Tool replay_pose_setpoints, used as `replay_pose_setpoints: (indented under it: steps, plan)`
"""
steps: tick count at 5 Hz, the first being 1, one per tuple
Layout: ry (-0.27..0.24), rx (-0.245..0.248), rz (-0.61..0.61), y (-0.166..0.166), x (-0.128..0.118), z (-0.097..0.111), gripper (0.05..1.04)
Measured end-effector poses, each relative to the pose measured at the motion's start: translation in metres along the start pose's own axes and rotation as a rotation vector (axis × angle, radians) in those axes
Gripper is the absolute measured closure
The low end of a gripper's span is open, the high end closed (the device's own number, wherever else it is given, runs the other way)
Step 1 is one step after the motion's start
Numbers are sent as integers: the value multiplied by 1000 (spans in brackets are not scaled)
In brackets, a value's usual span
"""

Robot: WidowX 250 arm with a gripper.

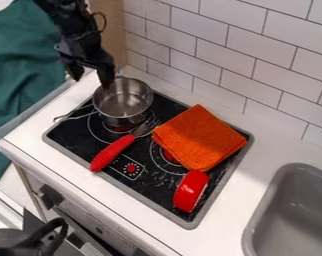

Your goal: Move the silver pot to the right side of the stove

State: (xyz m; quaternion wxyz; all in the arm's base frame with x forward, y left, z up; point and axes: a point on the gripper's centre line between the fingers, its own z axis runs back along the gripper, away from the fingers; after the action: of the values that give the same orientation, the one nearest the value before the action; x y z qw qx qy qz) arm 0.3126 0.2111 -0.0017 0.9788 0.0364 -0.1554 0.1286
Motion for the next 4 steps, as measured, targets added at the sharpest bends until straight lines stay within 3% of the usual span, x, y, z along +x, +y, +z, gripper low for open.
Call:
replay_pose_setpoints:
  steps: [2, 4]
  plan:
    - [83, -12, -37, -8, -14, -21, 137]
    - [93, -26, -37, -14, -17, -30, 730]
